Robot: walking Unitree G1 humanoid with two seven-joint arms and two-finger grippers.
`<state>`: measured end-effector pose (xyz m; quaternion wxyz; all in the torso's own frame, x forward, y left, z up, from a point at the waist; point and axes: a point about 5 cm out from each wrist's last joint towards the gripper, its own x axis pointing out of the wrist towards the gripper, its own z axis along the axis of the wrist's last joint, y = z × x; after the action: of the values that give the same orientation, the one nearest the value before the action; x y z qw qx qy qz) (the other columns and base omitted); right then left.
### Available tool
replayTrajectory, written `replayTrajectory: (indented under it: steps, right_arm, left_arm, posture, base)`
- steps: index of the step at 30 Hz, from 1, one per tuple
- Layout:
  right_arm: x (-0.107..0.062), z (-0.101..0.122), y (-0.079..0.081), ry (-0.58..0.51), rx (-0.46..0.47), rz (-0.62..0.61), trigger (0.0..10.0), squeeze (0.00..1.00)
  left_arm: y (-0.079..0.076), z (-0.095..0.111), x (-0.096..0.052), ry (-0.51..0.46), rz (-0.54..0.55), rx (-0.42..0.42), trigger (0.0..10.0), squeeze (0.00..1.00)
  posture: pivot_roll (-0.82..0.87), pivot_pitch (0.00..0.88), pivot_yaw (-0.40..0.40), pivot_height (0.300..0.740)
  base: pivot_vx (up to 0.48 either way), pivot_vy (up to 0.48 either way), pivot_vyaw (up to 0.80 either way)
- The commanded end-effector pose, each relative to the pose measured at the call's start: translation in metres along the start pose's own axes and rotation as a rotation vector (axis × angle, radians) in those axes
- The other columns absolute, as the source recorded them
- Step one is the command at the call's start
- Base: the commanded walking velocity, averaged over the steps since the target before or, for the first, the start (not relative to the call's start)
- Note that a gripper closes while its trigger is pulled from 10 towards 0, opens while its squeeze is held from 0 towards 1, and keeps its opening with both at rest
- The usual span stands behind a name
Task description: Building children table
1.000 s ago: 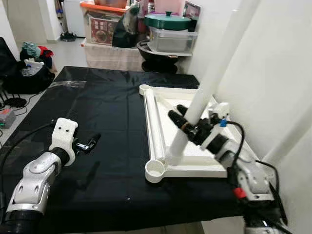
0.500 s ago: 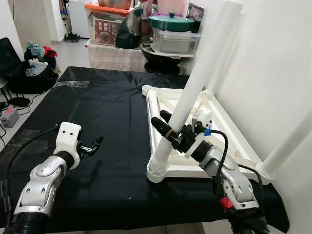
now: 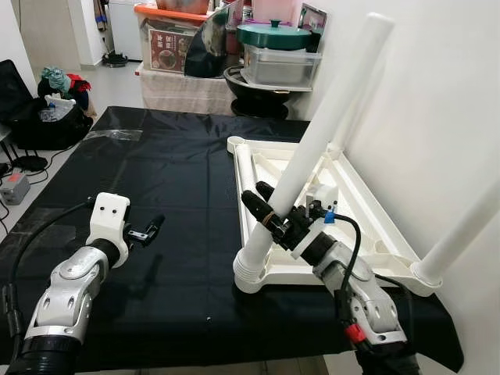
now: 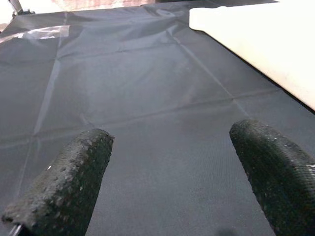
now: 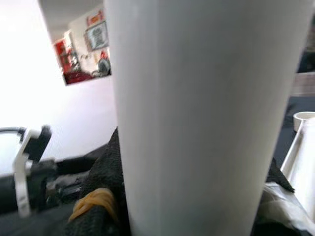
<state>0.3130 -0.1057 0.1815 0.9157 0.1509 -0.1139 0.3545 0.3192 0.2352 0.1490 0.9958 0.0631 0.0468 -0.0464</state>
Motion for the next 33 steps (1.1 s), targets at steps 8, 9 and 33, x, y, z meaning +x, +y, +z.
replayTrajectory:
  steps: [8, 9, 33]
  right_arm:
    - [-0.01, -0.011, -0.01, 0.039, -0.002, -0.062, 0.0, 0.0]
    - [-0.014, -0.014, -0.013, 0.058, -0.009, -0.069, 0.0, 0.0]
    - [-0.022, -0.021, -0.031, 0.344, -0.253, 0.111, 0.0, 0.0]
  left_arm:
    - [0.0, -0.002, 0.002, 0.012, 0.009, -0.023, 10.0, 0.0]
    - [0.0, -0.003, 0.002, 0.014, 0.009, -0.023, 10.0, 0.0]
    - [-0.001, -0.007, 0.002, 0.02, 0.017, -0.023, 10.0, 0.0]
  posture:
    - [0.13, 0.0, -0.106, 0.74]
    - [0.13, 0.0, -0.105, 0.74]
    - [0.14, 0.0, -0.137, 0.74]
  base:
    - [0.0, 0.0, 0.0]
    - [0.0, 0.0, 0.0]
    - [0.0, 0.0, 0.0]
